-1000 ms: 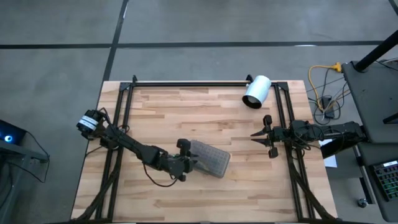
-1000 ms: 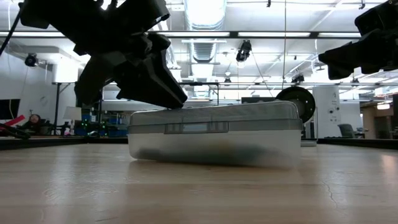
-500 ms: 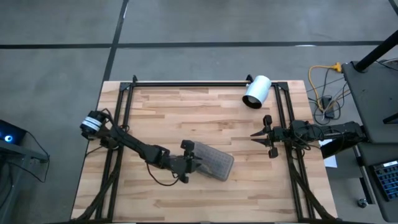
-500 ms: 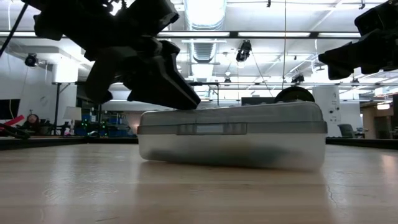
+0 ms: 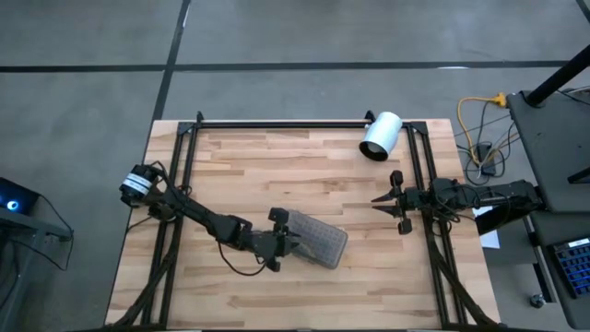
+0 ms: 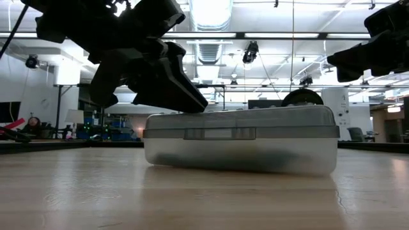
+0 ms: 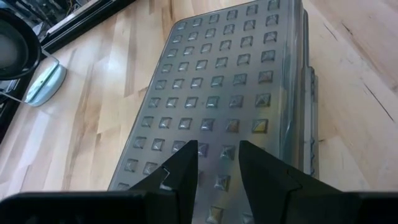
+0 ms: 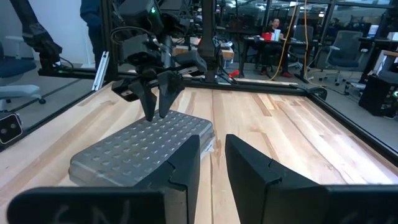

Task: Pick & place school supplies into a supply box
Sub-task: Close the white and black supply box

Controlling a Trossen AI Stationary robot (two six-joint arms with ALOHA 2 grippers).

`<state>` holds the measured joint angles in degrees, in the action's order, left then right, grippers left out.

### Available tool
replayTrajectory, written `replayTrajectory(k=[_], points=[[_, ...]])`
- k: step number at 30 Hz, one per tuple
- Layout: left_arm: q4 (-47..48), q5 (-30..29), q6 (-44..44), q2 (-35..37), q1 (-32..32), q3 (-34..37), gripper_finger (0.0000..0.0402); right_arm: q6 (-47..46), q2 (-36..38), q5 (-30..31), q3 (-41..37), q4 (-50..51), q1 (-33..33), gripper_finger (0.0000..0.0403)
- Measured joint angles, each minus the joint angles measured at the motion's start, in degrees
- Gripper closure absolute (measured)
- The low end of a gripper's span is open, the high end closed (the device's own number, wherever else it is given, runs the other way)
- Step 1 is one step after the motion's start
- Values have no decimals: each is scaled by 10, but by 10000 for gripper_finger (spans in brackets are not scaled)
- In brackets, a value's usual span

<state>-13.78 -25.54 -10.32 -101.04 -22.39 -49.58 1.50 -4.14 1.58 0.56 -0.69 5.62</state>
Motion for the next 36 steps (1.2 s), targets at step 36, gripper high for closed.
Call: replayTrajectory(k=[36], points=[[37, -151, 258, 76, 49, 73, 297, 0, -1, 0, 0, 0, 0, 335]])
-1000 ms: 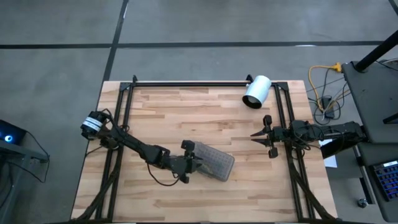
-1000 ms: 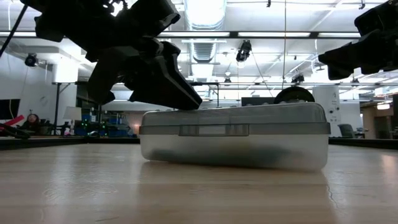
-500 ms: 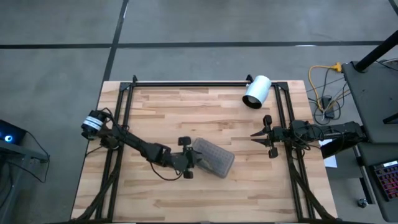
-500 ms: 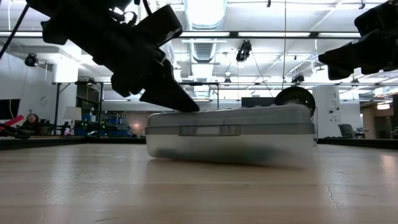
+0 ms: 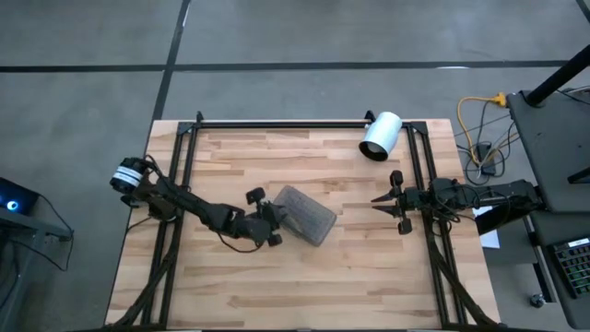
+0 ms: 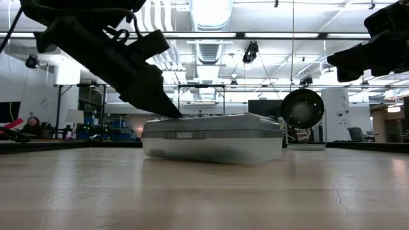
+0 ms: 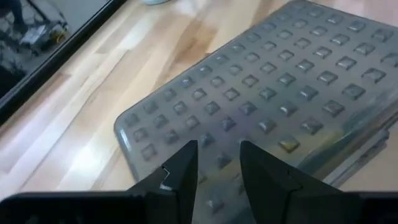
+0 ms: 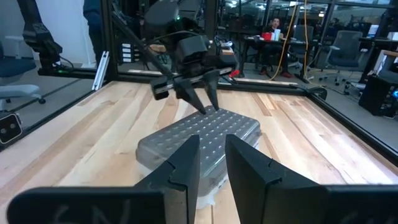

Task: Pick & place school supplies into a supply box
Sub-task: Close the white and black supply box, then return to Home Position

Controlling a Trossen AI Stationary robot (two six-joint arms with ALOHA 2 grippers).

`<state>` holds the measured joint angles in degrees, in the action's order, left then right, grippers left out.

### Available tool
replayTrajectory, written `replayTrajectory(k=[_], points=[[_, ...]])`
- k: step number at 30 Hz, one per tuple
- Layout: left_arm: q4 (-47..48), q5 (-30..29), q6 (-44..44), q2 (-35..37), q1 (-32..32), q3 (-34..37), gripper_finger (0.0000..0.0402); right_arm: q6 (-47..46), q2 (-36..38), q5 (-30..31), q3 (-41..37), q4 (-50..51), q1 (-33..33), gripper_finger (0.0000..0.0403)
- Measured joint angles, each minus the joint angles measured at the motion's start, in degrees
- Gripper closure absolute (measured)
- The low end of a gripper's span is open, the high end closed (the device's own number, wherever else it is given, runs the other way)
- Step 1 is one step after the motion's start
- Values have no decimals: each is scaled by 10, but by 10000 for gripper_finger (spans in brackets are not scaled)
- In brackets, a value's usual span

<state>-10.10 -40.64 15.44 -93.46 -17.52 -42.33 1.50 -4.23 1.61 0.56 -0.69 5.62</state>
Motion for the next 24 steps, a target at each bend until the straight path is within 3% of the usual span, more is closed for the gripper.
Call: replayTrajectory(k=[6, 24], points=[[-7, -1, 37, 26, 20, 28, 297, 0, 0, 0, 0, 0, 0, 335], [-13, 5, -18, 34, 11, 7, 297, 0, 0, 0, 0, 0, 0, 335]])
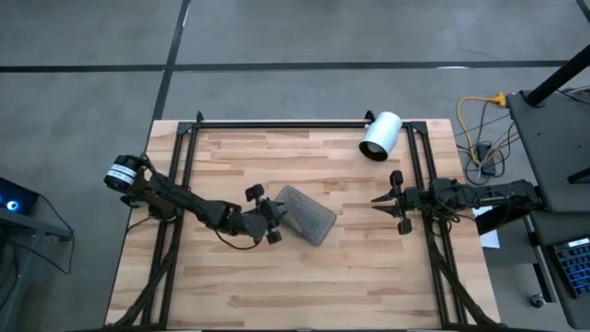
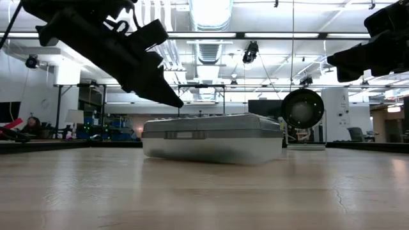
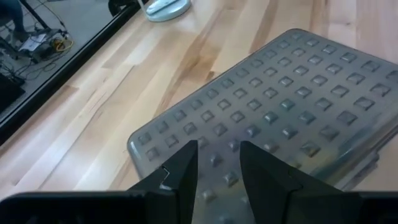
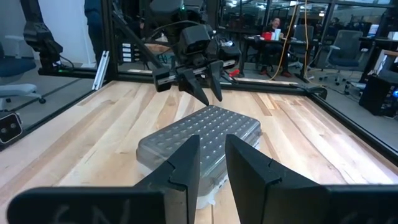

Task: Pick & place school supplies into a supply box
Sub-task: Return to Home Position

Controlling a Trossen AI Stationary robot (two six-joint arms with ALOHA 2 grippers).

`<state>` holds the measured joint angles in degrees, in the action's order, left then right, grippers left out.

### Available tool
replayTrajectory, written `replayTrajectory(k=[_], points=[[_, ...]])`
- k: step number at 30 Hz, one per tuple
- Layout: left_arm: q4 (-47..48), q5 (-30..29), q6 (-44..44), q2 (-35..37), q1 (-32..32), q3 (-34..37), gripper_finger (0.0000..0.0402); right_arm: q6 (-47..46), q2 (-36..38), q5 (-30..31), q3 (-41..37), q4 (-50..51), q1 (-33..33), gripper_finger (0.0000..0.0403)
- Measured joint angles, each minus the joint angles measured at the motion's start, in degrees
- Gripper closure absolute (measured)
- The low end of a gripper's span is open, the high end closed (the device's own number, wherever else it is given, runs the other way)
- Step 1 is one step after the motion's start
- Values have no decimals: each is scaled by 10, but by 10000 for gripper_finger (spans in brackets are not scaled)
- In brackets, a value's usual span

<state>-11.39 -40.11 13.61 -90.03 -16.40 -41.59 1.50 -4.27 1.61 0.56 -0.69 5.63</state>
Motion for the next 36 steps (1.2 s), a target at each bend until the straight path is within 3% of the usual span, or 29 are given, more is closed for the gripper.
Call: replayTrajectory(k=[16, 26, 31, 36], points=[[0, 22, 17, 106, -3, 100, 297, 0, 0, 0, 0, 0, 0, 335], [-5, 26, 16, 231, -9, 189, 297, 0, 0, 0, 0, 0, 0, 335], [-105, 36, -9, 303, -10, 261, 297, 0, 0, 0, 0, 0, 0, 335], [-205, 130, -76, 362, -10, 314, 297, 0, 0, 0, 0, 0, 0, 335]])
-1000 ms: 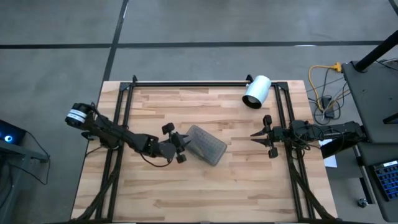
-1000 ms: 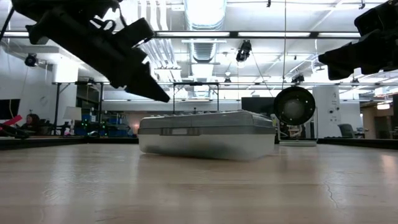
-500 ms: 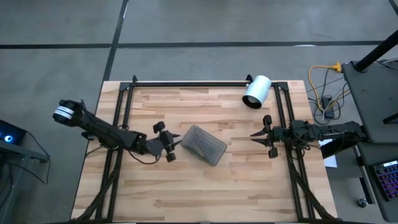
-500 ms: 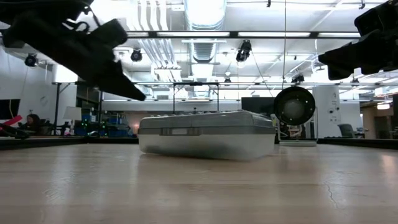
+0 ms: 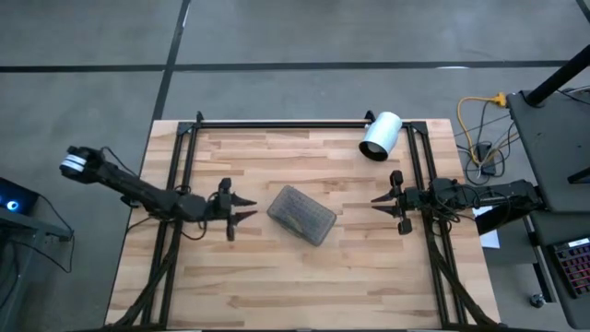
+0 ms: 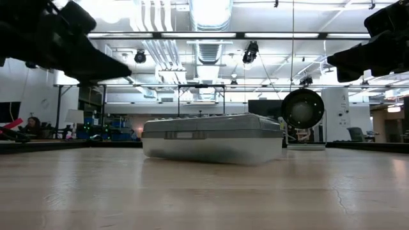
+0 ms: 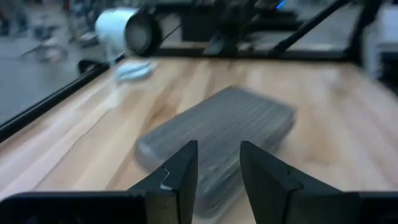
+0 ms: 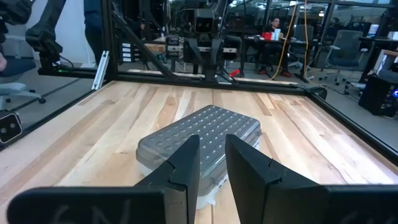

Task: Pick & place school supplies into a supply box
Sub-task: Return to Home Position

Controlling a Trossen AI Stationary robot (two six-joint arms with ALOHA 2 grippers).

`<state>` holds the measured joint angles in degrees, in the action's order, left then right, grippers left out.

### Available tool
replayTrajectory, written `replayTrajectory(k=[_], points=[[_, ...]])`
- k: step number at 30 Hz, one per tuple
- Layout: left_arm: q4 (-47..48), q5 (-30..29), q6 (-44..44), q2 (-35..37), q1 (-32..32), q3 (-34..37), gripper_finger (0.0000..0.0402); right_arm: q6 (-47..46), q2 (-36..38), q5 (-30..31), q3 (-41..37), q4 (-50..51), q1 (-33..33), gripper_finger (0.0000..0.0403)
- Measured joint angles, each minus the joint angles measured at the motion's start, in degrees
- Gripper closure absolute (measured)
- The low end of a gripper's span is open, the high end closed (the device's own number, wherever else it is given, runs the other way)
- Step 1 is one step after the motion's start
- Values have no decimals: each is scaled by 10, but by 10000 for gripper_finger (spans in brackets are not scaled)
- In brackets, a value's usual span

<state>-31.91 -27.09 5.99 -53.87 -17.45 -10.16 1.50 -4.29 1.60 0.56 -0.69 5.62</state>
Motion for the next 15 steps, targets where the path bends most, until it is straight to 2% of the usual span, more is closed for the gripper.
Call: replayTrajectory(k=[6, 10, 15], points=[[-40, 28, -15, 60, 0, 35, 297, 0, 0, 0, 0, 0, 0, 335], [-38, 93, -43, 92, 1, 50, 297, 0, 0, 0, 0, 0, 0, 335], [-39, 101, -44, 129, 2, 58, 297, 0, 0, 0, 0, 0, 0, 335]])
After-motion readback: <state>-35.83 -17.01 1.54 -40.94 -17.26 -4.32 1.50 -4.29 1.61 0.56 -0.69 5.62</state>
